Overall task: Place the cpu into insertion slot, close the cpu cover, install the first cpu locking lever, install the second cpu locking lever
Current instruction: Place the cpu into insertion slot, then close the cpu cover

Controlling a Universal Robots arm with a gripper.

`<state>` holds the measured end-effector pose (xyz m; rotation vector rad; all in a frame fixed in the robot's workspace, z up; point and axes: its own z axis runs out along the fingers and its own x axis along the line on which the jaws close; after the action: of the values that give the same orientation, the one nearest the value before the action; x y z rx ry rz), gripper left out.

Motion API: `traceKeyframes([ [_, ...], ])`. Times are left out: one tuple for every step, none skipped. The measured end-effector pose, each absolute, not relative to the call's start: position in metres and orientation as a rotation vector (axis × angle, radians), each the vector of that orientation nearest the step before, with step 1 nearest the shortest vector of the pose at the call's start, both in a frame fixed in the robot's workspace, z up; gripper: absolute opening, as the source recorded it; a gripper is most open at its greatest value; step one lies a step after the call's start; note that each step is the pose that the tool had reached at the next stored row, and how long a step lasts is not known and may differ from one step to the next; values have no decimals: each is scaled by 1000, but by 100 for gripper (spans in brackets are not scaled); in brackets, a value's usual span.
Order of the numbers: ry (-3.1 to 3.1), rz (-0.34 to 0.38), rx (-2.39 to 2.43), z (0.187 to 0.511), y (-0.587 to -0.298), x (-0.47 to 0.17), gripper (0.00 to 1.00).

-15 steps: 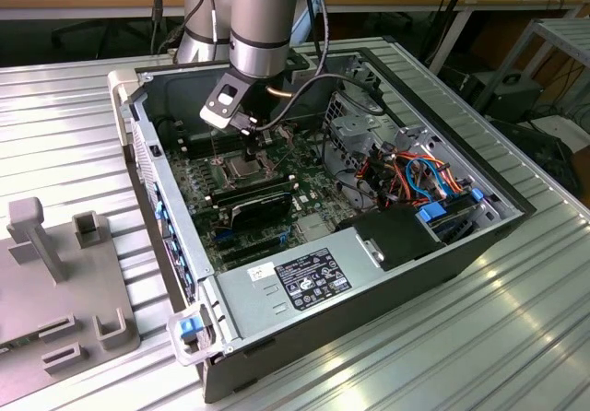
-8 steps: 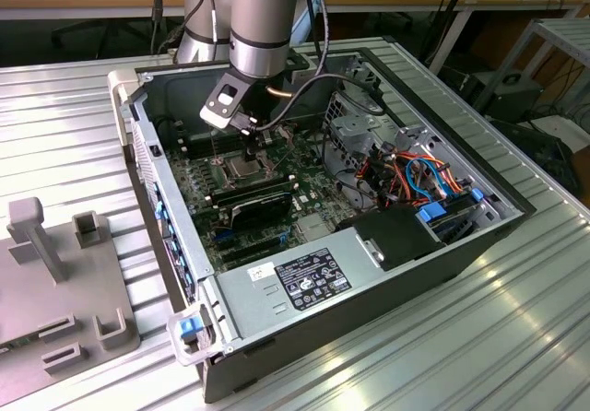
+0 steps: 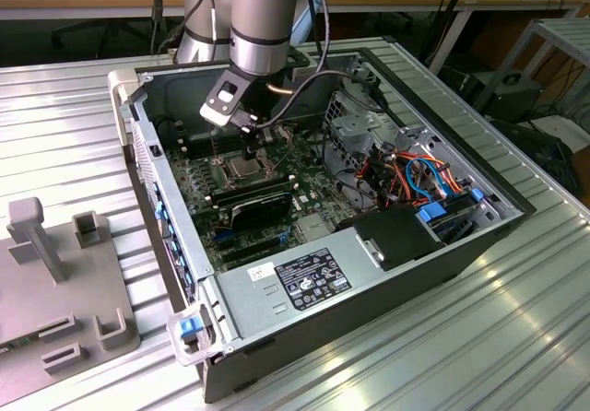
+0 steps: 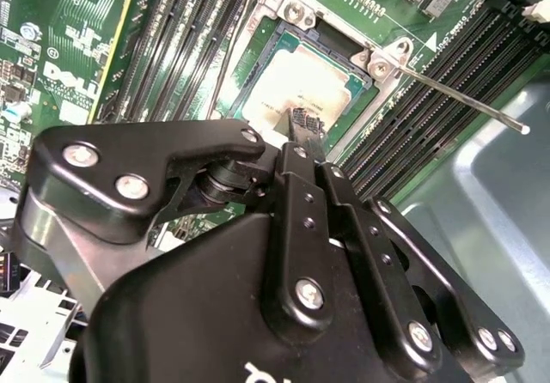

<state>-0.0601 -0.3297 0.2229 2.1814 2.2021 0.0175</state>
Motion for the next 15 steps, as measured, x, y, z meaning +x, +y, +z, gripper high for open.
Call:
traceKeyframes([
  [2202,18,2181,223,-330,-60,11],
  [2202,17,2181,223,-330,-60,11],
  [2202,17,2181,223,-330,-60,11],
  [2202,17,2181,223,-330,-60,11],
  [2202,17,2181,223,-330,-60,11],
  [2202,17,2181,223,-330,-60,11],
  [2202,17,2181,223,-330,-60,11],
  [2202,17,2181,223,-330,-60,11],
  [2202,17,2181,223,-330,-60,11],
  [2202,17,2181,223,-330,-60,11],
  [2202,17,2181,223,-330,-60,11],
  [2202,17,2181,223,-330,-60,11],
  [2202,17,2181,223,-330,-60,11],
  [2202,17,2181,223,-330,-60,11],
  [2202,16,2181,224,-330,-60,11],
])
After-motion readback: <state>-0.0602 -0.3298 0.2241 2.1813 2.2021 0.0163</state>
